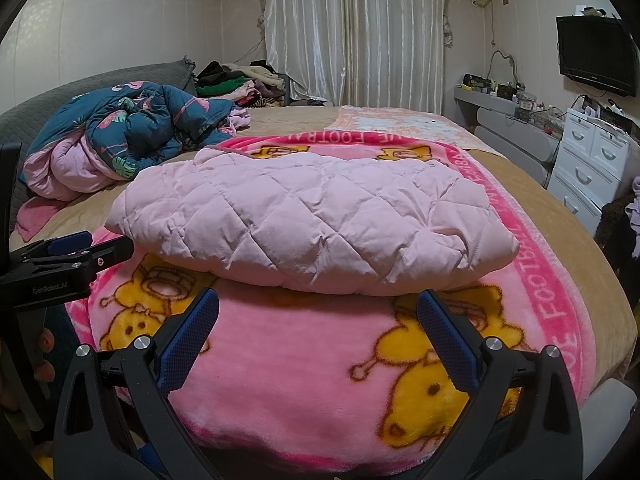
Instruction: Fold large clothes
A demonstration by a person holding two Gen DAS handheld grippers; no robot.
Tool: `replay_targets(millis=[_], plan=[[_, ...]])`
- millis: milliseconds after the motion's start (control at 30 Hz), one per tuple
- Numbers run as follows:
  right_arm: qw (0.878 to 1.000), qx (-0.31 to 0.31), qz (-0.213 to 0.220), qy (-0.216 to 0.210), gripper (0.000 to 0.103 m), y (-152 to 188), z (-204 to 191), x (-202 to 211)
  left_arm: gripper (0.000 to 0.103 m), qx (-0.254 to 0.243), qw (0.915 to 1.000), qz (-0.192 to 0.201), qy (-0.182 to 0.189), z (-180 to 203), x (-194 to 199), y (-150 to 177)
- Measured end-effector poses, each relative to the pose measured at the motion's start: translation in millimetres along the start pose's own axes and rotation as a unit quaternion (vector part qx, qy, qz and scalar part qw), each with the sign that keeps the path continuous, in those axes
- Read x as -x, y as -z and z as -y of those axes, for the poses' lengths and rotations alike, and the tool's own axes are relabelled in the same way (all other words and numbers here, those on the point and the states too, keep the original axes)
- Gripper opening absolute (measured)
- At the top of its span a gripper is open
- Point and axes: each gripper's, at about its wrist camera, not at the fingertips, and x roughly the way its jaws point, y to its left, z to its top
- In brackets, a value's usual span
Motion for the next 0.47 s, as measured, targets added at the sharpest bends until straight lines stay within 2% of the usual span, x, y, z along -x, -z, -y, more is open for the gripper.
replay_targets(millis=[167, 233, 267, 333, 367, 400, 467], plan=[[1.0, -0.019, 0.014, 0.021, 0.099, -3, 12, 8, 0.094, 0.012, 0.9999, -0.01, 0.001, -16, -5, -1], [0.998, -0.039, 0.027, 0.048, 0.099, -6, 31, 15, 0.094, 0.033, 0.9992, -0.019, -0.011, -41, -14, -9], [0.995, -0.053, 0.036, 0.077, 0.099, -8, 50, 21, 0.094, 0.046, 0.9984, -0.022, -0.025, -60, -19, -15], [0.984, -0.075, 0.047, 0.155, 0.099, -7, 92, 35, 0.094, 0.068, 0.9944, -0.02, -0.079, -104, -25, -31], [0.974, -0.094, 0.053, 0.2, 0.099, -4, 119, 44, 0.094, 0.086, 0.9896, -0.012, -0.115, -137, -28, -41], [0.956, -0.126, 0.057, 0.258, 0.099, 3, 159, 57, 0.094, 0.099, 0.9839, -0.008, -0.149, -163, -30, -49], [0.928, -0.165, 0.034, 0.331, 0.099, 22, 219, 66, 0.094, 0.125, 0.963, -0.009, -0.238, -232, -38, -68]])
